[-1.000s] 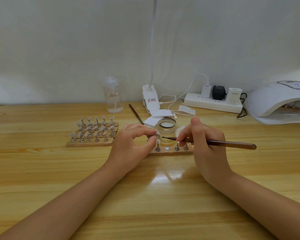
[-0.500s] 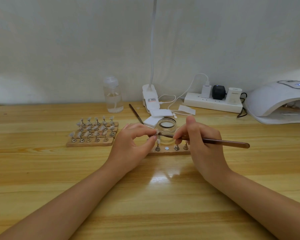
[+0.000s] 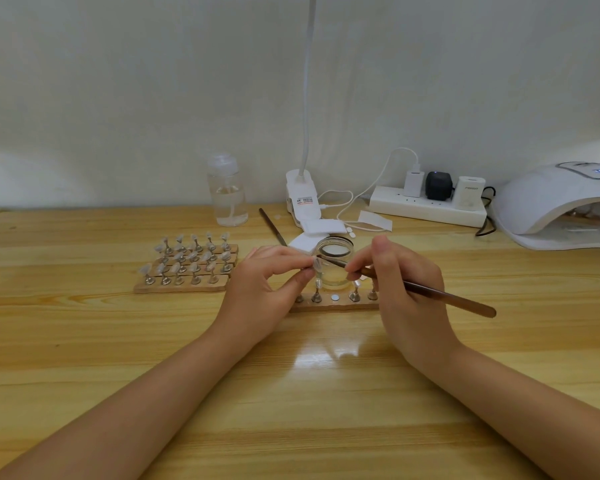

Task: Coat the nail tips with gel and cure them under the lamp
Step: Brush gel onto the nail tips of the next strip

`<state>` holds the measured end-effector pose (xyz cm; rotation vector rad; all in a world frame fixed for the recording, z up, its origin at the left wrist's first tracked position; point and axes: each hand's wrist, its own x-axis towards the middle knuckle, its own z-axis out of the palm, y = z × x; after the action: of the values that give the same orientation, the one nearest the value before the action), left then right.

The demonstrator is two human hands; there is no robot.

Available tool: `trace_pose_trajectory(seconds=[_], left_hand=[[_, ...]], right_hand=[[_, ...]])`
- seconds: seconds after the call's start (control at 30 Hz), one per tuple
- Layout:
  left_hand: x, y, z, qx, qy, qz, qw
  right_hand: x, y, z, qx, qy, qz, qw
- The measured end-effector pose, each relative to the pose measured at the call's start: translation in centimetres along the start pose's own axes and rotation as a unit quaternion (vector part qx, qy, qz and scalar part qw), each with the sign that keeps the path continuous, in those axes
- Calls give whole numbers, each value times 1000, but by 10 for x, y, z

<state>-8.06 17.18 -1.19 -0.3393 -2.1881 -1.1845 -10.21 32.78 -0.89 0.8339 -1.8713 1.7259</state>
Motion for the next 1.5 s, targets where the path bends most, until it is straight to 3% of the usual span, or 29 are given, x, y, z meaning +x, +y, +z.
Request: trace_pose_trajectory(seconds=[0.43,0.57,0.87,1.27,1.4,1.5], left_hand=[[1,-4,0,-9,6,2,1000],[1,-4,0,-11,9,4,1000],[1,-5,1,-18,13,15,1000],[1,-6,0,-22,16,-7,1000],[2,-4,0,-25,12,-16,999],[2,-3,-1,-28,10,-23,999]], right_hand=[[-1,-1,0,40,-15,45,998],[-2,-2,-2,68,14,23,997],[1,-1,-1,0,3,-14,1000],[-2,-2,0,28,-35,-13,999],[3,-6,-5,-26,-15,-70,997],[5,-6,-7,-53,13,-59,997]])
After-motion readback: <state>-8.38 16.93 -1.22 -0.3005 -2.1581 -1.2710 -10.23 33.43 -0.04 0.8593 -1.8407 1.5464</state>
